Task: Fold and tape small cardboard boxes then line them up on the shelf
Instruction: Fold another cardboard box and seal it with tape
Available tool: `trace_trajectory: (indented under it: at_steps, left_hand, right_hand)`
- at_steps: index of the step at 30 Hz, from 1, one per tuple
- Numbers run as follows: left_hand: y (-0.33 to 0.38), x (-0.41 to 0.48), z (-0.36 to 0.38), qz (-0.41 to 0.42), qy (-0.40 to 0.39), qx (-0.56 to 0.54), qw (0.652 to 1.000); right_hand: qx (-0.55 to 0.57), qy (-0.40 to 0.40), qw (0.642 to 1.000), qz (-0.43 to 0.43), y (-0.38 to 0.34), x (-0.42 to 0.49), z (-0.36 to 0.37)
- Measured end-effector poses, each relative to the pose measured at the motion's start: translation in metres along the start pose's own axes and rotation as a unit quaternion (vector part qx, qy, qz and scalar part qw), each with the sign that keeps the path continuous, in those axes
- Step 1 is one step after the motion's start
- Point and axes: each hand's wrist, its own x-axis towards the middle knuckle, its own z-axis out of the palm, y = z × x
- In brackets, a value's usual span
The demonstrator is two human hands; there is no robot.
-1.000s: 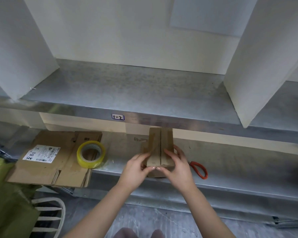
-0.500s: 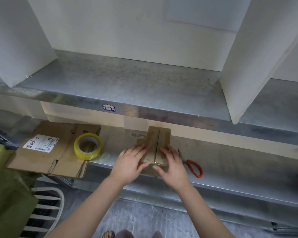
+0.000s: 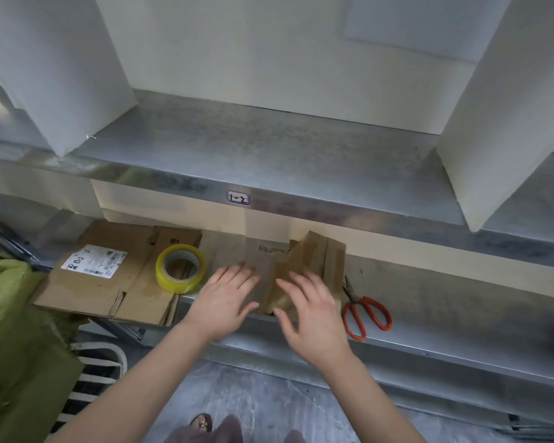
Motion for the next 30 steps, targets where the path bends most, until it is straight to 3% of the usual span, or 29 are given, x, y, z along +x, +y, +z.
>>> trace_trajectory:
  at_steps: [6, 13, 20, 26, 30]
  left_hand:
    - [-0.087, -0.032, 0.008, -0.038, -0.046, 0.031, 0.998]
    - [-0.161, -0.036, 0.031, -0.034, -0.095, 0.016, 0.995]
    - [-0.187, -0.035, 0.051, 0.002, -0.103, -0.003, 0.995]
    - [-0.195, -0.036, 0.052, 0.007, -0.094, -0.030, 0.995]
    - [-0.197, -0.034, 0.045, 0.046, -0.038, -0.017, 0.998]
  right_hand:
    - [0.006, -0.044, 0.999, -0.027, -0.059, 0.036, 0.062]
    - [-0.008, -0.154, 0.984, 0.092, -0.077, 0.080, 0.135]
    - [-0.007, -0.216, 0.969, 0.117, -0.081, 0.117, 0.172]
    - [0.004, -0.197, 0.971, 0.134, -0.076, 0.126, 0.176]
    - [0.029, -0.187, 0.971, 0.143, -0.076, 0.124, 0.167]
